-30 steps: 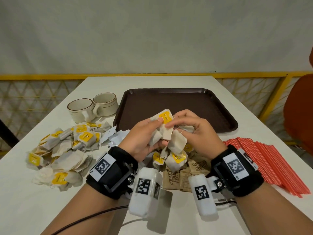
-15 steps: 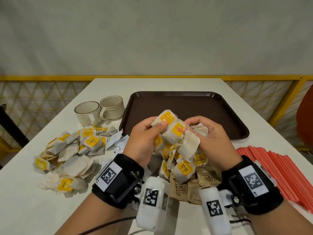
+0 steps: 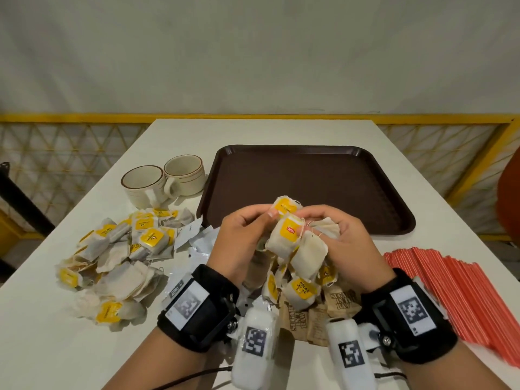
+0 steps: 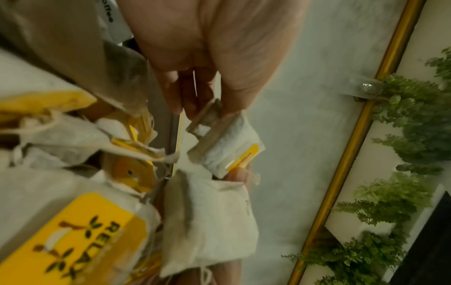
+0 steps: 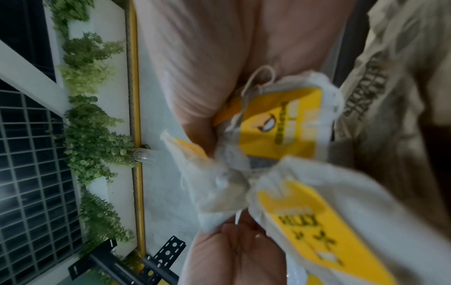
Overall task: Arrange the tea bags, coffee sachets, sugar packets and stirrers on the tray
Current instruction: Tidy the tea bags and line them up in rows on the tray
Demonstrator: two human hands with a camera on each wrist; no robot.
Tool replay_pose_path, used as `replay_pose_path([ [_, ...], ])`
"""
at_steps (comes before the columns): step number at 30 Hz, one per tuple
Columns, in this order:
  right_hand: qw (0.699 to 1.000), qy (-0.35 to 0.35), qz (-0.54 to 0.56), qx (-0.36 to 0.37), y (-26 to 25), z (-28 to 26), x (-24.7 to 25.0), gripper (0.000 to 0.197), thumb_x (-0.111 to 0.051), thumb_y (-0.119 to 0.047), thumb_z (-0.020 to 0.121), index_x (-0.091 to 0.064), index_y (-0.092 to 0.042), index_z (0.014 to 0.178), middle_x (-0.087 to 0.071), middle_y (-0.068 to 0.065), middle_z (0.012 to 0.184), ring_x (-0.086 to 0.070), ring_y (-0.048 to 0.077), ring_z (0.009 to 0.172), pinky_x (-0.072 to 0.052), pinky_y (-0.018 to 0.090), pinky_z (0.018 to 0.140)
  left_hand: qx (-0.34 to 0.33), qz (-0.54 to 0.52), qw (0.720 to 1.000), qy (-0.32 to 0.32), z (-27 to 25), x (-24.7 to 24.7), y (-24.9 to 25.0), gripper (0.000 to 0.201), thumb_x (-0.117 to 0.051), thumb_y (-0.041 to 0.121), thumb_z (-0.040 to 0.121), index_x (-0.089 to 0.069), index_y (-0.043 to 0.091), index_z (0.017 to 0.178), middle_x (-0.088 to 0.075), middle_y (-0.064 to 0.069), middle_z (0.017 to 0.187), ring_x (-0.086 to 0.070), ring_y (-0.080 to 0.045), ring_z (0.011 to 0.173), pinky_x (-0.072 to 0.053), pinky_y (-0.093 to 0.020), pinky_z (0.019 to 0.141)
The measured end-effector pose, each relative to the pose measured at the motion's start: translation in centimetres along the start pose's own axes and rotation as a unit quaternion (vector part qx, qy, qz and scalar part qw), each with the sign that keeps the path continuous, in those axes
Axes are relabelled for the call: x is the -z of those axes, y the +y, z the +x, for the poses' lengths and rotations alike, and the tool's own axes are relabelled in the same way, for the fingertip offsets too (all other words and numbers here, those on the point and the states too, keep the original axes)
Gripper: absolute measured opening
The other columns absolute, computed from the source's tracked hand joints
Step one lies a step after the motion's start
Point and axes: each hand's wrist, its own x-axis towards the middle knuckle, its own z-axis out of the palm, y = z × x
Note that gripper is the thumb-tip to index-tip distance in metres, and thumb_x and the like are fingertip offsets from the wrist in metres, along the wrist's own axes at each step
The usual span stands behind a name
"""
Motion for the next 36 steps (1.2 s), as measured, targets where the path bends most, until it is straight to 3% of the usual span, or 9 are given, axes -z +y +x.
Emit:
replay_pose_path([
  [8, 1.000, 0.026, 0.015, 0.006, 0.2, 0.2, 0.5, 0.018, -0.068, -0.006, 0.083, -0.068, -0.019, 0.096, -0.071, 0.005, 0.085, -0.067, 0.015, 0.081, -0.054, 0.030, 0.074, -0.007, 0.009, 0.998, -0.062, 0.4, 0.8, 0.0, 0.005, -0.069, 0.017, 0.073, -0.074, 0.017, 0.076, -0.068, -0.004, 0.076, -0.062, -0.010, 0.067, -0.050, -0.022, 0.064],
  [13, 0.999, 0.036, -0.037, 0.014, 0.1, 0.2, 0.7, 0.017, -0.069, -0.006, 0.084, -0.068, -0.019, 0.094, -0.071, 0.002, 0.087, -0.066, 0.013, 0.079, -0.055, 0.030, 0.071, -0.015, 0.053, 0.992, -0.112, 0.3, 1.2, 0.4, 0.009, -0.063, 0.000, 0.084, -0.069, 0.007, 0.082, -0.068, -0.012, 0.078, -0.064, -0.017, 0.072, -0.054, -0.025, 0.069],
  [16, 0.997, 0.043, -0.055, 0.028, 0.2, 0.1, 0.6, 0.017, -0.069, -0.005, 0.084, -0.067, -0.019, 0.093, -0.071, 0.000, 0.091, -0.067, 0.014, 0.085, -0.056, 0.029, 0.076, -0.023, 0.092, 0.989, -0.113, 0.1, 1.3, 0.6, 0.011, -0.061, 0.000, 0.085, -0.068, 0.007, 0.081, -0.069, -0.009, 0.078, -0.065, -0.015, 0.073, -0.054, -0.025, 0.072],
  [20, 0.995, 0.058, -0.071, 0.037, 0.5, 0.1, 0.4, 0.015, -0.068, -0.006, 0.085, -0.067, -0.019, 0.091, -0.070, -0.001, 0.088, -0.064, 0.009, 0.079, -0.055, 0.025, 0.071, -0.023, 0.124, 0.985, -0.115, -0.1, 1.2, 0.5, 0.012, -0.061, -0.006, 0.083, -0.064, 0.005, 0.080, -0.067, -0.005, 0.071, -0.061, -0.010, 0.065, -0.052, -0.021, 0.067],
  [25, 0.991, 0.081, -0.095, 0.037, 0.7, 0.2, -0.2, 0.012, -0.069, -0.010, 0.083, -0.068, -0.022, 0.086, -0.068, -0.002, 0.086, -0.063, 0.010, 0.079, -0.054, 0.035, 0.074, -0.055, 0.121, 0.984, -0.121, -0.4, 1.1, 0.9, 0.018, -0.062, -0.007, 0.083, -0.058, 0.008, 0.092, -0.066, 0.000, 0.067, -0.062, -0.008, 0.062, -0.052, -0.020, 0.064],
  [28, 0.991, 0.088, -0.098, 0.032, 0.6, 0.2, -0.4, 0.018, -0.065, -0.006, 0.081, -0.068, -0.023, 0.084, -0.067, -0.004, 0.083, -0.062, 0.009, 0.076, -0.053, 0.033, 0.071, -0.059, 0.102, 0.983, -0.140, -0.6, 1.0, 0.7, 0.037, -0.062, -0.008, 0.083, -0.049, 0.017, 0.107, -0.061, -0.009, 0.071, -0.059, -0.019, 0.068, -0.050, -0.028, 0.068],
  [30, 0.991, 0.092, -0.096, 0.031, 0.6, 0.2, -0.5, 0.019, -0.063, -0.004, 0.081, -0.068, -0.023, 0.083, -0.066, -0.004, 0.083, -0.061, 0.009, 0.076, -0.052, 0.034, 0.071, -0.079, 0.114, 0.977, -0.161, -0.8, 0.6, 0.7, 0.034, -0.060, -0.007, 0.084, -0.051, 0.017, 0.105, -0.056, -0.012, 0.077, -0.055, -0.024, 0.072, -0.049, -0.031, 0.069],
  [32, 0.990, 0.094, -0.099, 0.028, 0.5, 0.2, -0.5, 0.019, -0.063, -0.004, 0.080, -0.068, -0.022, 0.083, -0.066, -0.003, 0.083, -0.061, 0.011, 0.076, -0.053, 0.038, 0.073, -0.105, 0.144, 0.970, -0.167, -0.9, 0.3, 0.6, 0.023, -0.053, -0.011, 0.086, -0.059, 0.010, 0.094, -0.059, -0.006, 0.080, -0.057, -0.017, 0.075, -0.050, -0.027, 0.070],
  [36, 0.988, 0.097, -0.114, 0.025, 0.6, 0.3, -0.2, 0.020, -0.060, -0.005, 0.080, -0.068, -0.023, 0.084, -0.065, -0.005, 0.082, -0.060, 0.011, 0.074, -0.051, 0.038, 0.069, -0.084, 0.167, 0.974, -0.127, -0.9, -0.1, 0.7, 0.029, -0.046, -0.006, 0.089, -0.069, 0.008, 0.078, -0.064, 0.012, 0.068, -0.058, 0.000, 0.067, -0.046, -0.015, 0.065],
])
